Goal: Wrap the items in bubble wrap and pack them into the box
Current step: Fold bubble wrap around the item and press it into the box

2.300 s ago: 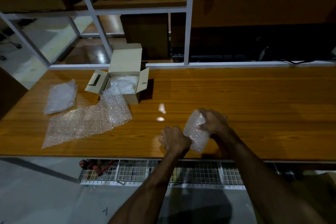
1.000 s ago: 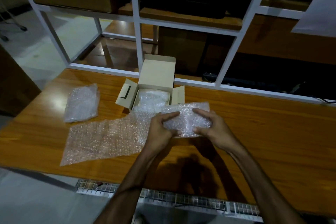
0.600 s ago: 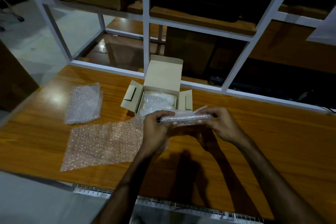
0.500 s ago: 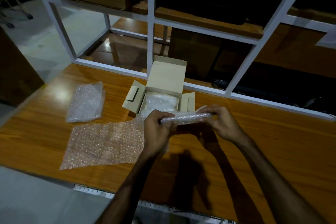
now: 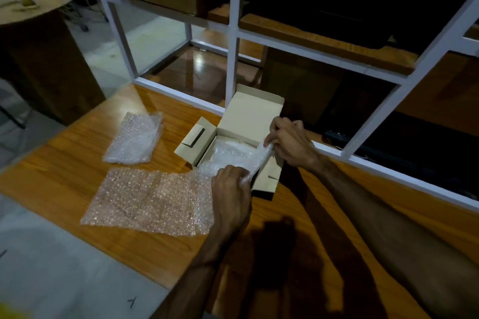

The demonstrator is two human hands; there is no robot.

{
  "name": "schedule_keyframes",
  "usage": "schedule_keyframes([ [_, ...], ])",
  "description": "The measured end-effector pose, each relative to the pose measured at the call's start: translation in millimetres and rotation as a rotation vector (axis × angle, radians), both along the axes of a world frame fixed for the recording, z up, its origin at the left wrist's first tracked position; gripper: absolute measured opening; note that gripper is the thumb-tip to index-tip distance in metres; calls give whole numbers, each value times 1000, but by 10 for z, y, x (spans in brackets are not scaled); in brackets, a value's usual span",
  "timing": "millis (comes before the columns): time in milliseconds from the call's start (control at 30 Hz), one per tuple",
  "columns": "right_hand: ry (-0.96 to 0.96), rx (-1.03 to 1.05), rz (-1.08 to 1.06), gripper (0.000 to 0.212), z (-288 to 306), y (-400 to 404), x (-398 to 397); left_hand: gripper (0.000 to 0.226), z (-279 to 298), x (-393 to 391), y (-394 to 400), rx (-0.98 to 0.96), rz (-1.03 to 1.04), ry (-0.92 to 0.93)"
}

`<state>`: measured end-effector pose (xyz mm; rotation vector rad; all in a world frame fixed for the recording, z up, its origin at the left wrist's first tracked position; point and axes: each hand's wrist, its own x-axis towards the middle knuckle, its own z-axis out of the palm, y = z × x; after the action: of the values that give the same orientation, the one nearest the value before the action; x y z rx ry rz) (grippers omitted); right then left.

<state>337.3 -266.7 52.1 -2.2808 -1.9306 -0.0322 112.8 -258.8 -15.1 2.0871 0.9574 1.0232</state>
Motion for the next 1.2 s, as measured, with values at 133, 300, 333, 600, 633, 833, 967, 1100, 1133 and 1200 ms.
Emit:
schedule_keyframes([
  [133,-43,-75,107,22,-80,199,203,30,-18,157,38,-6,26,200],
  [300,8,-160,227,18,-238,377,337,25,-4,144,38,95,5,511],
  [333,6,-168,251,18,-275,407,355,23,-11,141,44,127,1,572],
  [600,-263,-284,495,32,-354,475,398,23,25,161,93,192,-31,789],
  [633,-273,-315,502,33,-357,486,394,25,41,169,99,188,-33,800],
  [833,-309,-438,460,36,-386,543,344,40,70,218,138,156,-22,808],
  [967,-305,-429,427,28,-370,615,287,24,118,266,225,118,-50,916],
  [1100,-278,-418,363,28,-351,743,222,36,136,305,299,43,-10,932],
  [1133,-297,-418,357,29,-352,766,212,38,131,314,327,16,3,933],
  [1200,-338,-436,355,32,-344,806,179,39,133,339,386,-38,32,929],
])
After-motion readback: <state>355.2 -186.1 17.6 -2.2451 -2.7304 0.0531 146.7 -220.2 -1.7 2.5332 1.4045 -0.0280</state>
